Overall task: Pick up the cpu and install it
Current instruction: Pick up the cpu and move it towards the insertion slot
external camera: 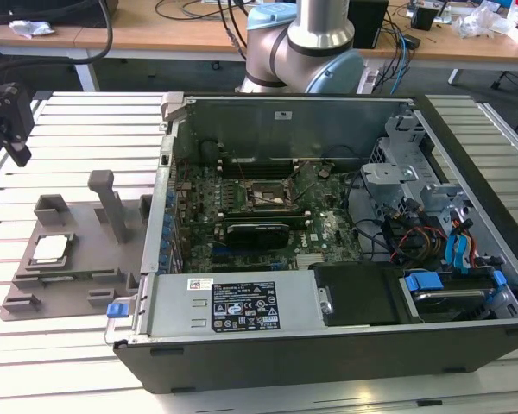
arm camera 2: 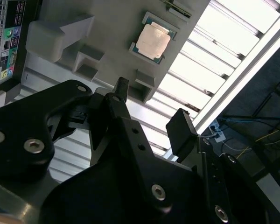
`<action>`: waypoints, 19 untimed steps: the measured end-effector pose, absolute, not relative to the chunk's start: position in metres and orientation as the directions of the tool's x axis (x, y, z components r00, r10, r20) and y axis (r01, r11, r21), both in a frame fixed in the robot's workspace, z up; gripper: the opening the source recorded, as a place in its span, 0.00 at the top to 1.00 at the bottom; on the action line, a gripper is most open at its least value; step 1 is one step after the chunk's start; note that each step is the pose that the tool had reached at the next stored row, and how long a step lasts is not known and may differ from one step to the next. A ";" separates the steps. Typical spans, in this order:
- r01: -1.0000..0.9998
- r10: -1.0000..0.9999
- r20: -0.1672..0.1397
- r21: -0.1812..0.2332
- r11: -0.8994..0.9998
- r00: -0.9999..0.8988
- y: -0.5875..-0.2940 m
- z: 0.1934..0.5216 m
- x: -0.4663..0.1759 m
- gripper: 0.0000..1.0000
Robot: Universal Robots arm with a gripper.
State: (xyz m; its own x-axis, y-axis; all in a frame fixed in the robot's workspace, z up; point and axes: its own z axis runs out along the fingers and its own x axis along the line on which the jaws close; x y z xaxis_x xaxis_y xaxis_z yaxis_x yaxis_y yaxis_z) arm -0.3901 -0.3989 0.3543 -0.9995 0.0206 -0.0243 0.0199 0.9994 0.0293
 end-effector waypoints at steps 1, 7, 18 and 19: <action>0.020 0.021 -0.024 0.029 0.999 -0.999 -0.399 0.354 -0.390 0.40; 0.020 0.021 -0.024 0.029 0.999 -0.999 -0.399 0.350 -0.390 0.40; 0.020 0.021 -0.024 0.029 0.999 -0.999 -0.399 0.345 -0.390 0.40; 0.020 0.021 -0.024 0.029 0.999 -0.999 -0.399 0.344 -0.390 0.40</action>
